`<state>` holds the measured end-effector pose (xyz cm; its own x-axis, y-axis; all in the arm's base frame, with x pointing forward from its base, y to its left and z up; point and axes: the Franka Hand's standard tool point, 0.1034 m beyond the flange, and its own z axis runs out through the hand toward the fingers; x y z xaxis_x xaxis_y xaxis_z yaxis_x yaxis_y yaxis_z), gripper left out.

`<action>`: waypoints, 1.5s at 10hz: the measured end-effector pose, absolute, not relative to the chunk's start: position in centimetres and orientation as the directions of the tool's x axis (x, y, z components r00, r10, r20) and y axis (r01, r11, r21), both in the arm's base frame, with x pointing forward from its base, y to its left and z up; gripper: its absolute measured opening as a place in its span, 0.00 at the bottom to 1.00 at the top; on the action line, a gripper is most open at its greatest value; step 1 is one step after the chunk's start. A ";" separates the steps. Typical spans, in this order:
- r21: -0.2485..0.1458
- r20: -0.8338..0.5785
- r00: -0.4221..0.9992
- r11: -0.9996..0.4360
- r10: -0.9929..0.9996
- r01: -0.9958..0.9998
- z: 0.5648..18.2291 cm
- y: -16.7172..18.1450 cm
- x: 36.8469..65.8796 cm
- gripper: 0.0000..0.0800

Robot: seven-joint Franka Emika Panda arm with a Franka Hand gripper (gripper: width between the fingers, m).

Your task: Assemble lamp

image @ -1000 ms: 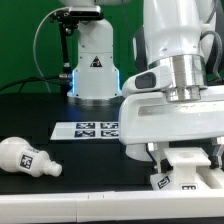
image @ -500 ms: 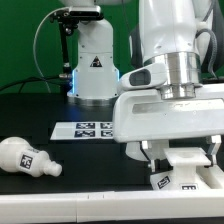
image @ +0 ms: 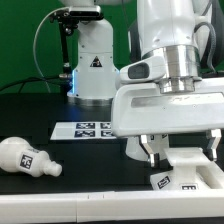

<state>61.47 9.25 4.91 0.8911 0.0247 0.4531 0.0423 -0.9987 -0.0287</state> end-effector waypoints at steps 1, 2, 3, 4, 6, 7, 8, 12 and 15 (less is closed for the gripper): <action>-0.029 0.458 0.889 -0.999 0.023 0.040 5.6 8.8 61.7 0.87; -0.035 0.453 0.891 -0.999 0.015 0.035 6.5 8.6 62.2 0.87; -0.044 0.459 0.888 -0.999 0.005 0.028 8.2 8.2 63.2 0.87; -0.038 0.468 0.884 -0.999 0.012 0.034 8.6 8.0 62.8 0.87; -0.017 0.468 0.883 -0.999 0.032 0.045 10.0 6.0 61.7 0.87; -0.008 0.470 0.882 -0.999 0.038 0.047 10.7 5.0 61.0 0.87; -0.036 0.453 0.891 -0.999 -0.021 -0.006 10.8 4.8 60.2 0.87; -0.055 0.436 0.899 -0.998 -0.042 -0.020 10.8 5.6 60.0 0.87; 0.013 0.397 0.914 -0.996 0.082 0.083 11.1 1.0 59.2 0.87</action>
Offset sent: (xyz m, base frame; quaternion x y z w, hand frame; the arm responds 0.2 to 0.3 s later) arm -0.0164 -0.0005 0.0244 0.0133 -0.0065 0.0058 0.9999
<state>59.21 1.00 11.14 0.9142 0.0819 0.3970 0.0834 -0.9964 0.0135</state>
